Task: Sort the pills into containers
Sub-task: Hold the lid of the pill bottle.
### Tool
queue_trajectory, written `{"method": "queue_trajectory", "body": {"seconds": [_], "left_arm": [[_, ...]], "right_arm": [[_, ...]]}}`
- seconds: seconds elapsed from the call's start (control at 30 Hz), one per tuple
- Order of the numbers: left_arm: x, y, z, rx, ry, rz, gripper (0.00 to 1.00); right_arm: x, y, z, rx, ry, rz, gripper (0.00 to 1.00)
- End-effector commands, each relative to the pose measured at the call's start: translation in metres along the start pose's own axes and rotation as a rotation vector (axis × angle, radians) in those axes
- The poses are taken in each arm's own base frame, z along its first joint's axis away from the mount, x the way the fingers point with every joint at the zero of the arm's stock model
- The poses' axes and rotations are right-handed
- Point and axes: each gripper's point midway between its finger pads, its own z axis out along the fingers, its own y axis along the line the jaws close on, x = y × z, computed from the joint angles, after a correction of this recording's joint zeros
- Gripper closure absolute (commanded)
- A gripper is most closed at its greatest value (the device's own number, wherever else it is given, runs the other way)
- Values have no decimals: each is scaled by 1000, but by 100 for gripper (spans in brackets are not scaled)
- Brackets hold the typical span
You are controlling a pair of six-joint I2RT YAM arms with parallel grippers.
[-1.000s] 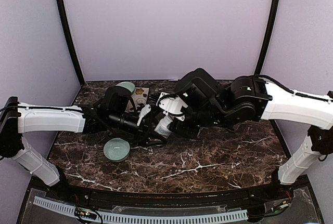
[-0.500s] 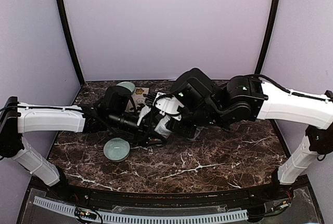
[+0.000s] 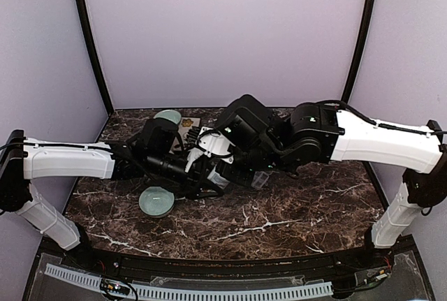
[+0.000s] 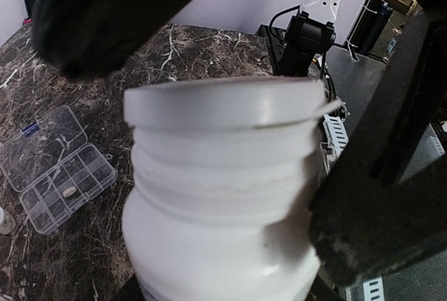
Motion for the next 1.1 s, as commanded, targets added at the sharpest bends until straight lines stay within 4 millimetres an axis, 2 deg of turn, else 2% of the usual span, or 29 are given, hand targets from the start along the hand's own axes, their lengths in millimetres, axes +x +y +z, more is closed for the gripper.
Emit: {"method": "queue_trajectory", "body": {"seconds": [0.0, 0.53, 1.07], "left_arm": [[-37, -10, -13, -5, -82, 95, 72], [-43, 1, -18, -89, -101, 105, 72], [-48, -12, -18, -85, -99, 158, 73]], "right_arm": [[1, -3, 1, 30, 26, 14, 58], [7, -6, -8, 61, 47, 73, 53], [13, -1, 2, 62, 94, 61, 65]]}}
